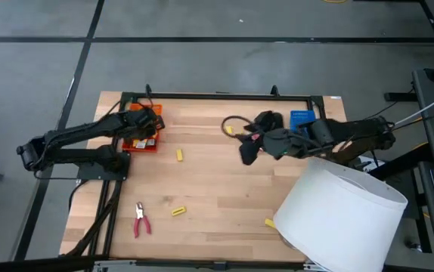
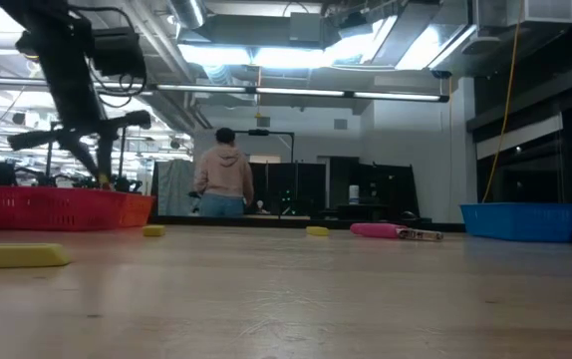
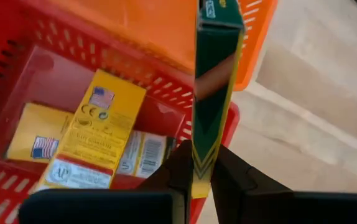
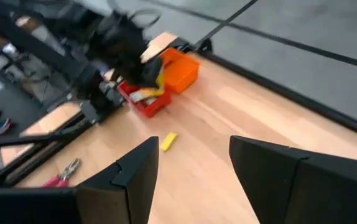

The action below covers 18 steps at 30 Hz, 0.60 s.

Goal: Pick & Place School Supplies
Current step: Put the yellow crayon box into the red bin

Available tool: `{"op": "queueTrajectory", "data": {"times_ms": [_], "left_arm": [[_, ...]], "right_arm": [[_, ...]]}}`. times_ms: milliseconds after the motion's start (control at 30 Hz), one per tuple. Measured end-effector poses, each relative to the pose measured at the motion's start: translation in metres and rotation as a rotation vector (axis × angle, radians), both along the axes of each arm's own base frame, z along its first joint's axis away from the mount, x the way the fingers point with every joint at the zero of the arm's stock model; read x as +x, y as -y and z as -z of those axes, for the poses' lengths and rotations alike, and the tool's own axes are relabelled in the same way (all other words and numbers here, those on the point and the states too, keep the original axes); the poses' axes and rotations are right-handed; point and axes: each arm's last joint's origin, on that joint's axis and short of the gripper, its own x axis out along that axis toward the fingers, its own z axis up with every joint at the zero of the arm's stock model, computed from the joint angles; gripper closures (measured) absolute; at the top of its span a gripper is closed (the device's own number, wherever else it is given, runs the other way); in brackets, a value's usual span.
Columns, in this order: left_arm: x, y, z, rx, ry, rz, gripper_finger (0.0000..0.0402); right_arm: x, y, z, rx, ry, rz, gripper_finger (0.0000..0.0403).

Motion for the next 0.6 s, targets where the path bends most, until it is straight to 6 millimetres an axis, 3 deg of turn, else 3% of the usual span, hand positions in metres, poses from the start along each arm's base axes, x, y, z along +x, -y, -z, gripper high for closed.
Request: {"op": "queueTrajectory", "data": {"times_ms": [300, 600], "left_arm": [[-0.008, 0.017, -0.003, 0.011, 0.045, -0.119, 0.0368], [-0.009, 0.027, -0.007, 0.01, 0.137, -0.231, 0.0313]], "right_arm": [[-0.048, -0.007, -0.021, -0.017, 0.095, 0.104, 0.0201], [-0.053, -0.011, -0.02, -0.017, 0.092, 0.117, 0.0201]]}}
